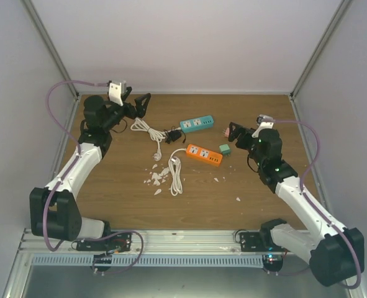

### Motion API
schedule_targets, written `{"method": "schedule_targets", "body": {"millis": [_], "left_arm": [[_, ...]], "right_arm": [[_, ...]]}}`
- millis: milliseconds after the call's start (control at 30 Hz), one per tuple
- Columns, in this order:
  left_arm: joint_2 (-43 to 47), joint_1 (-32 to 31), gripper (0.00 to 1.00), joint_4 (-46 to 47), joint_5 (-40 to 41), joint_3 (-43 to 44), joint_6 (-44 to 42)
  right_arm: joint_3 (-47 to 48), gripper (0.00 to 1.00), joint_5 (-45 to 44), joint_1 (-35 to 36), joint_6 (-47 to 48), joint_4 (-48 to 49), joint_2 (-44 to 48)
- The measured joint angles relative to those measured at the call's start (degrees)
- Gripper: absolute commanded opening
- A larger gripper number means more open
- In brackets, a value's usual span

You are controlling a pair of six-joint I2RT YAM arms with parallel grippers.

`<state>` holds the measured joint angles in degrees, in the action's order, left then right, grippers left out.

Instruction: Insert the plug

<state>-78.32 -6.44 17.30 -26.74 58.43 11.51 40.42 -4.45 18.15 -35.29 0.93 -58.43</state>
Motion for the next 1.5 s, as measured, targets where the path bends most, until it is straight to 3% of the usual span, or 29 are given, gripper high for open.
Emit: {"method": "schedule_targets", "body": {"millis": [267, 533, 800, 967, 1200, 1500], "left_arm": [[-1.8, 0.0, 0.99, 0.8, -0.2, 0.8, -0.4], [-4.1, 0.0, 0.99, 1.7, -1.0, 1.0, -1.0], [-9.7, -0.7, 0.99, 2.0, -4.3, 0.5, -1.0], [-14.2, -2.3, 0.99, 3.0, -8.7, 3.4, -1.1], [-18.6, -5.5, 0.99, 0.8, -9.1, 5.2, -3.1], [-18.6, -5.4, 0.99, 0.5, -8.3, 5.2, -3.6]], "right_arm": [[0.1, 1.00, -1.5, 0.1, 1.1, -2.1, -0.4], [11.9, 1.00, -3.1, 0.2, 3.1, -14.8, -13.8], [24.7, 0.99, -3.0, 0.7, 13.7, -23.5, -26.8], [27.8, 1.00, -4.5, 2.7, 17.1, -28.2, -31.9], [22.5, 0.81, -4.4, 4.9, 18.0, -32.3, -37.1], [25.0, 0.67, -4.9, 4.5, 20.8, -30.6, -42.5]]}}
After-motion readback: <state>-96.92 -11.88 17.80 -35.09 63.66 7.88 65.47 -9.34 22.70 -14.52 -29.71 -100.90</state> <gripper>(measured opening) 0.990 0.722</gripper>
